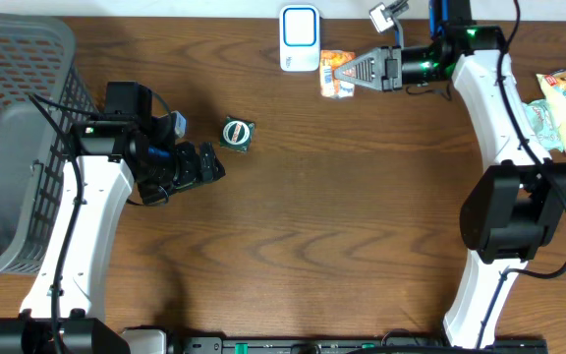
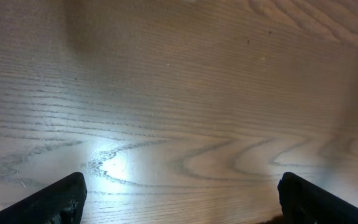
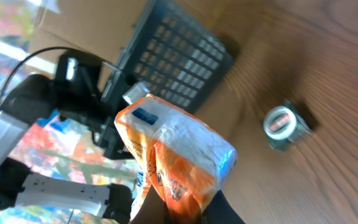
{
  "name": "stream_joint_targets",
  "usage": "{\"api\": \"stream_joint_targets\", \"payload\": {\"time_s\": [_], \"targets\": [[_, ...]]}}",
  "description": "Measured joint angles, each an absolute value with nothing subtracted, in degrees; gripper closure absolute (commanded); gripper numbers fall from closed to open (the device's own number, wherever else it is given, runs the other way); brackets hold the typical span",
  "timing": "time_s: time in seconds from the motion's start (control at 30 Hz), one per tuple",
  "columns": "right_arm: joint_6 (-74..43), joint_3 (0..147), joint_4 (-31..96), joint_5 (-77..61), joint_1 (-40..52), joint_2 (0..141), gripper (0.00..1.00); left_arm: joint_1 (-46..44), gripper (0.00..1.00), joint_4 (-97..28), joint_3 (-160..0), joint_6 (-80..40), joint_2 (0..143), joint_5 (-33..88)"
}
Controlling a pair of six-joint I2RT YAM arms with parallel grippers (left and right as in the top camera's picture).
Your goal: Scan the item barcode
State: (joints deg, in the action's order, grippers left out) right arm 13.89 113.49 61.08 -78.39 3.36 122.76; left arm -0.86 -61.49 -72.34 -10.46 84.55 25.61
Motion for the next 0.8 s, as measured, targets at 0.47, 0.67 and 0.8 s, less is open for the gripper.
{"api": "stream_joint_targets", "payload": {"time_s": [0.47,0.67,0.8], "targets": [[19.0,113.5,69.4,-73.0,-2.1,122.8,0.99,-0.9,0.02,-61.5,-72.3,-10.5,84.6,25.6],[21.2,113.5,70.0,-72.8,-1.7,122.8,0.99,-0.9,0.02,-61.5,-72.3,-10.5,84.6,25.6],[22.0,113.5,70.0,-71.6,-1.4,122.8,0.99,-0.9,0.02,-61.5,-72.3,-10.5,84.6,25.6]]}}
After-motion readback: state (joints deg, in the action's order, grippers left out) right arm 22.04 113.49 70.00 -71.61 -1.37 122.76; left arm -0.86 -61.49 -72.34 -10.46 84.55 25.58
